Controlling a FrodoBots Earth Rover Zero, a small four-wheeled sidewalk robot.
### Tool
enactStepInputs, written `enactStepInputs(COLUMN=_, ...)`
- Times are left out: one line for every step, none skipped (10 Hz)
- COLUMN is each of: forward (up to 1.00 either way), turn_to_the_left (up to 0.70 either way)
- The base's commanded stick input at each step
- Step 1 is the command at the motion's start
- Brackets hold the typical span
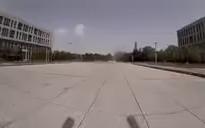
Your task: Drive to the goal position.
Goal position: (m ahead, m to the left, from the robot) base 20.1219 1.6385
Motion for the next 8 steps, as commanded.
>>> enactStepInputs(forward=0.70, turn_to_the_left=0.01)
enactStepInputs(forward=0.70, turn_to_the_left=0.01)
enactStepInputs(forward=0.70, turn_to_the_left=0.01)
enactStepInputs(forward=0.70, turn_to_the_left=0.01)
enactStepInputs(forward=0.70, turn_to_the_left=0.01)
enactStepInputs(forward=0.70, turn_to_the_left=0.01)
enactStepInputs(forward=0.70, turn_to_the_left=0.01)
enactStepInputs(forward=0.70, turn_to_the_left=0.01)
